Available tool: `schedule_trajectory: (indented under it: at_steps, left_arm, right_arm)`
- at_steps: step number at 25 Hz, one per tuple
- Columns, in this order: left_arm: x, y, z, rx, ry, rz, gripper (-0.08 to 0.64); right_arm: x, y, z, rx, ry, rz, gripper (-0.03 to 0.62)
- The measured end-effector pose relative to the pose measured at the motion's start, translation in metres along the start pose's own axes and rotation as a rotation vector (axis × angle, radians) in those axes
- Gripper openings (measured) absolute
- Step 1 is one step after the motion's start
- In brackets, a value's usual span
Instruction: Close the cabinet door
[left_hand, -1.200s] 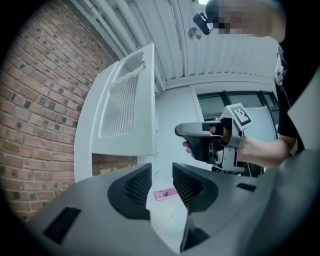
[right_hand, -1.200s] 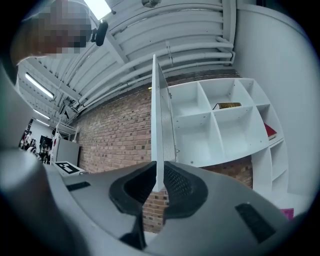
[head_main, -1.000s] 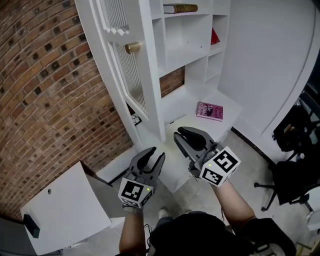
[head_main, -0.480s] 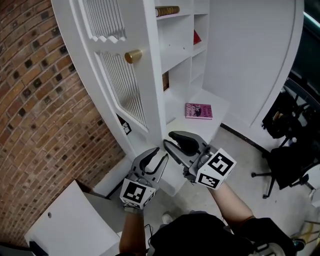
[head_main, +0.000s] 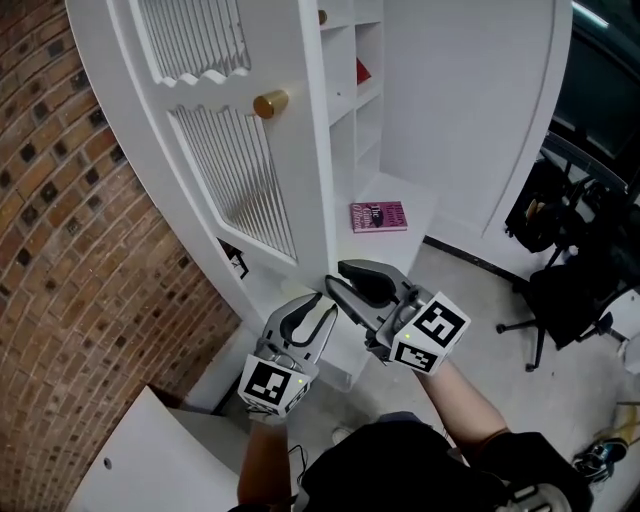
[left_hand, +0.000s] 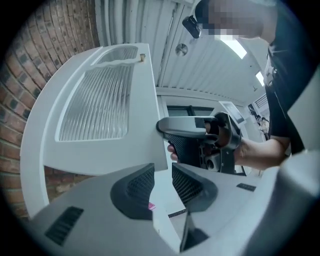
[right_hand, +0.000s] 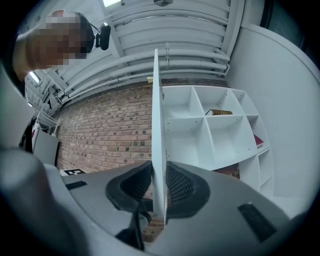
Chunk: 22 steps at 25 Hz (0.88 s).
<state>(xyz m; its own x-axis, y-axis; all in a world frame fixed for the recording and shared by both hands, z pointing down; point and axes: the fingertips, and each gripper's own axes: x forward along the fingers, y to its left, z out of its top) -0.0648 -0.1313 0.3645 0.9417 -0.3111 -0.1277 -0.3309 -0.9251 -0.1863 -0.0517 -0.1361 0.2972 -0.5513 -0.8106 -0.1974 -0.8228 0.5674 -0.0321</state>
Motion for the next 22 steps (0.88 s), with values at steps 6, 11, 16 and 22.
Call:
schedule_trajectory:
  at_steps: [6, 11, 16, 22]
  left_arm:
    - [0.001, 0.000, -0.001, -0.014, -0.003, -0.048, 0.115]
    - [0.004, 0.000, -0.004, -0.014, -0.006, -0.075, 0.112]
    - [0.009, 0.001, -0.008, -0.015, -0.012, -0.099, 0.107]
    - [0.029, 0.003, -0.010, -0.007, -0.005, -0.116, 0.106]
  right_arm:
    - [-0.001, -0.001, 0.000, 0.003, -0.012, -0.048, 0.077]
    - [-0.001, -0.004, 0.001, -0.013, -0.003, -0.078, 0.075]
    - [-0.002, -0.009, -0.001, -0.017, -0.008, -0.105, 0.074]
    - [-0.004, -0.031, 0.001, -0.005, -0.018, -0.111, 0.075]
